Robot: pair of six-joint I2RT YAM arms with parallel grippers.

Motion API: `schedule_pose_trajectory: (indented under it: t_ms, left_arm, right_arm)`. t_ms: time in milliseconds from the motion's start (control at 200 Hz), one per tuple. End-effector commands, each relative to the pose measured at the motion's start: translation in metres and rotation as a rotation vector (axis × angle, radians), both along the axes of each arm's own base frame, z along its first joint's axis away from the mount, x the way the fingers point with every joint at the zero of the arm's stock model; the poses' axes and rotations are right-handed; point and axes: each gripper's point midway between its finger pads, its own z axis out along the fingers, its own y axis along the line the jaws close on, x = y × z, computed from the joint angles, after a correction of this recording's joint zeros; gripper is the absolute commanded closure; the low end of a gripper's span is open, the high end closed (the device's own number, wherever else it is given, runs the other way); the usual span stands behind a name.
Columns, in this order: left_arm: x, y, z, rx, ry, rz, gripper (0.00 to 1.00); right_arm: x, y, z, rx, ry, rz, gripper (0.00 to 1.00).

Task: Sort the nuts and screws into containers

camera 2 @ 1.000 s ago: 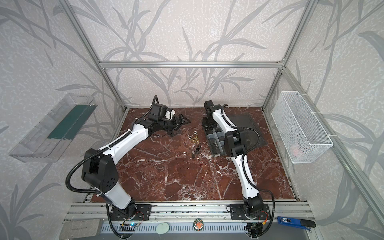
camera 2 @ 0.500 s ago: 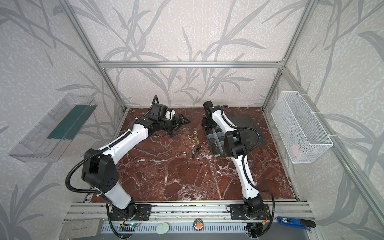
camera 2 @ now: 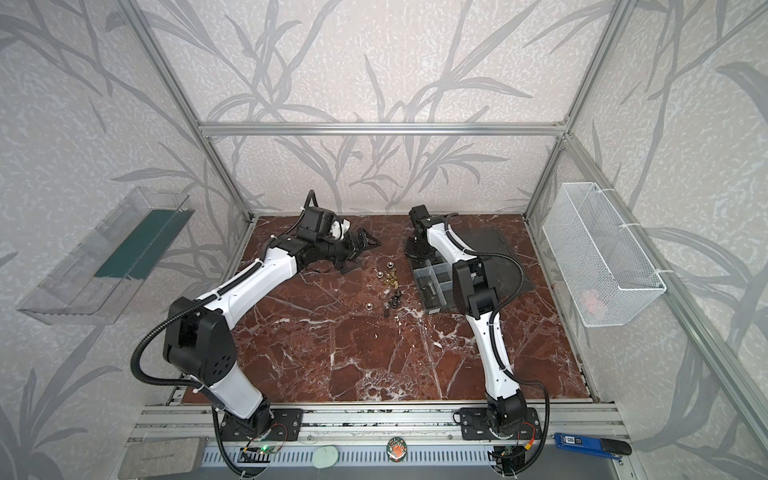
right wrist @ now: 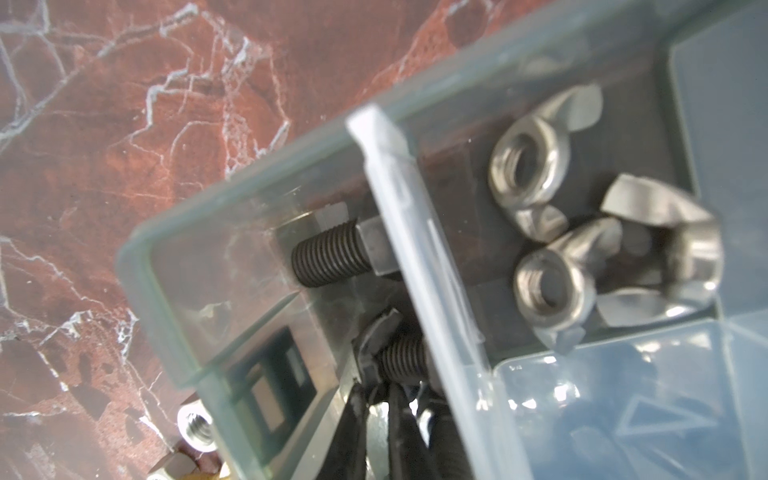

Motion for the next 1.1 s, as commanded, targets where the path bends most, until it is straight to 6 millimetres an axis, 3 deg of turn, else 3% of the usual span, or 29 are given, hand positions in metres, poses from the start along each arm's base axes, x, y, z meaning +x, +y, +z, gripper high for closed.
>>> schedule_pose_trajectory:
  t_ms: [0, 375, 575, 1005, 1095]
  left_arm:
    - [0.001, -0.001, 0.023, -0.011, -0.05, -0.002, 0.01]
    - [0.0, 0.001, 0.023, -0.002, -0.051, -0.006, 0.01]
    - [0.0, 0.001, 0.021, -0.001, -0.048, -0.007, 0.01]
    - [0.002, 0.0, 0.019, -0.004, -0.041, -0.003, 0.01]
    - [0.002, 0.0, 0.019, -0.004, -0.041, -0.003, 0.01]
  right_arm:
    - [-0.021, -0.03, -0.052, -0.094, 0.155, -0.037, 0.87]
    - [-0.006, -0.021, -0.057, -0.058, 0.142, -0.052, 0.84]
    - [-0.006, -0.02, -0.059, -0.053, 0.14, -0.048, 0.98]
    - [0.011, -0.019, -0.014, -0.001, 0.044, -0.045, 1.0]
    - [0.017, -0.019, 0.003, 0.016, 0.013, -0.058, 0.93]
